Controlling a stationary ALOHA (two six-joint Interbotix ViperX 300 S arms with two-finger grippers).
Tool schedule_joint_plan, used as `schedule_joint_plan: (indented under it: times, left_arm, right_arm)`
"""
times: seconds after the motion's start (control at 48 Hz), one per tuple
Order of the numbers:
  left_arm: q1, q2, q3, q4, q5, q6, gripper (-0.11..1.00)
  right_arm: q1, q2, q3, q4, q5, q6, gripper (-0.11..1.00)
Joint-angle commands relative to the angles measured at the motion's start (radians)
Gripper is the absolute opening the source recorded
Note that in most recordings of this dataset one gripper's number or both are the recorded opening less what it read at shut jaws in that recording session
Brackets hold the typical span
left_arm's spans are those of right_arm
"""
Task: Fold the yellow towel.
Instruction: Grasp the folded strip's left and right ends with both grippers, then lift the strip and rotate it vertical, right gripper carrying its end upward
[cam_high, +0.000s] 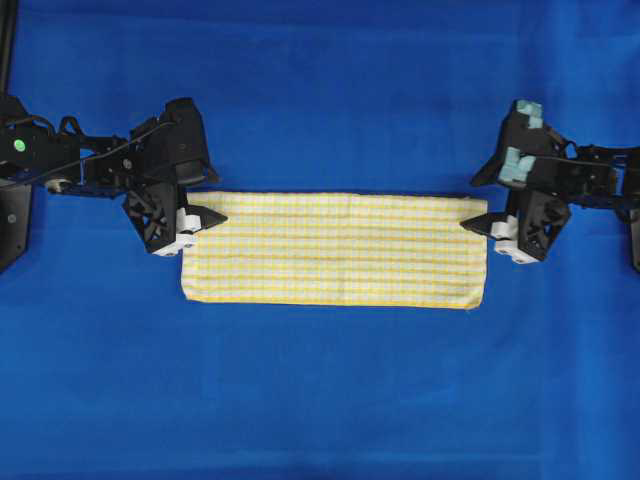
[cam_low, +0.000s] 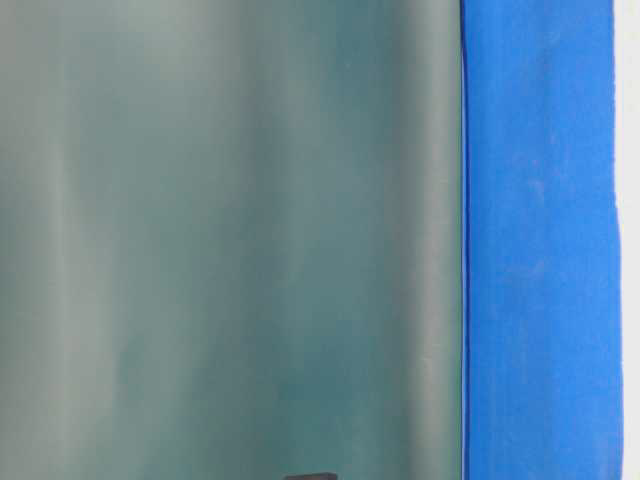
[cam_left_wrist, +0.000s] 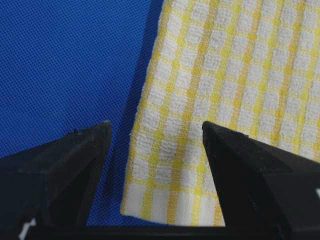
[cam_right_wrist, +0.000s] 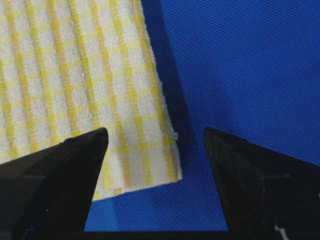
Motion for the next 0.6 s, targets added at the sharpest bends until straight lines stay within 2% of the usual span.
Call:
schedule_joint_plan:
  times: [0.0, 0.375, 0.479, 0.521, 0.584]
  left_arm:
    - [0.011, -0.005, -0.017, 0.002, 0.003, 0.008, 0.66]
    - [0.040, 0.018, -0.020, 0.002, 0.051, 0.008, 0.66]
    - [0.040, 0.020, -0.025, 0.000, 0.074, 0.000, 0.62]
    - [0.038, 0.020, -0.029, 0.000, 0.092, -0.003, 0.55]
    - [0.032, 0.026, -0.041, 0.000, 0.129, -0.005, 0.40]
  right_arm:
    - [-0.005, 0.009, -0.018, -0.002, -0.012, 0.000, 0.77]
    - [-0.003, 0.012, -0.015, -0.002, -0.015, -0.005, 0.72]
    - [-0.005, 0.015, -0.012, -0.005, -0.011, -0.009, 0.60]
    - [-0.003, 0.014, -0.012, -0.011, -0.008, -0.011, 0.50]
    - [-0.002, 0.014, -0.014, -0.020, -0.003, -0.011, 0.34]
